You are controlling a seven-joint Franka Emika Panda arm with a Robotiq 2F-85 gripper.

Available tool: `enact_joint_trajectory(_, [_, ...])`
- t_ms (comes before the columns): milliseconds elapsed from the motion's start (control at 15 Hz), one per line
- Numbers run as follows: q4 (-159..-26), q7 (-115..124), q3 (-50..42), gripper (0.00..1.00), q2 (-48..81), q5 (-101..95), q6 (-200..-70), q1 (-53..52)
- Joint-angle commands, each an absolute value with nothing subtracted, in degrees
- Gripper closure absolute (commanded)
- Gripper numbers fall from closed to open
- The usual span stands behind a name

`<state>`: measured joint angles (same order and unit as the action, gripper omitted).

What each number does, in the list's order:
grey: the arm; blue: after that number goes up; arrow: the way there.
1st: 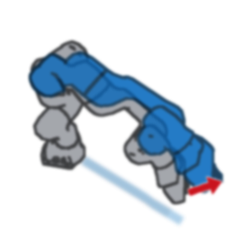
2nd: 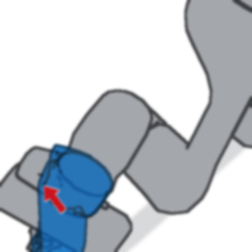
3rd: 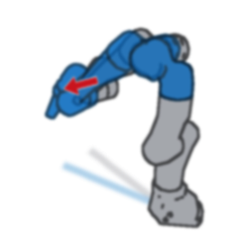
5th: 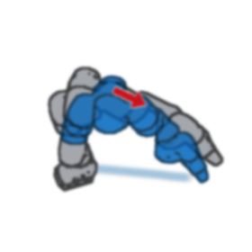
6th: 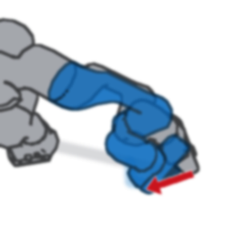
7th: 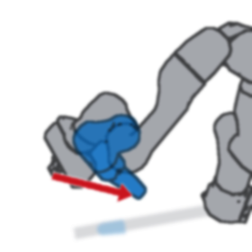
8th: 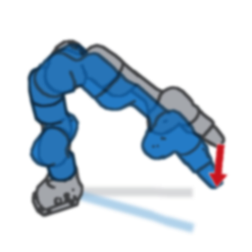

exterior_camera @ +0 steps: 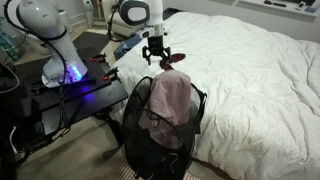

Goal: Place the pink clothing inside the black bag

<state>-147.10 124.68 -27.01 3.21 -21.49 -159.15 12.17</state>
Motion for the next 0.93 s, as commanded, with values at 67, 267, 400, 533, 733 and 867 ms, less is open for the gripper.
enact_joint_trajectory(67, [-145.6, 145.6, -30.0, 0.00, 2.9, -43.6, -160.2, 14.3])
enact_joint_trajectory(267, [-145.2, 152.5, -27.3, 0.00, 4.4, -49.8, -160.0, 14.8])
enact_joint_trajectory(400, [-143.8, 149.2, -25.5, 0.00, 6.1, -45.7, -160.5, 15.3])
enact_joint_trajectory(533, [-142.0, 149.0, -24.6, 0.00, 7.6, -44.8, -160.4, 15.3])
enact_joint_trajectory(733, [-139.8, 149.1, -27.7, 0.00, 10.8, -44.7, -161.5, 12.1])
enact_joint_trajectory(867, [-138.7, 149.1, -28.9, 0.00, 13.6, -44.0, -162.4, 10.8])
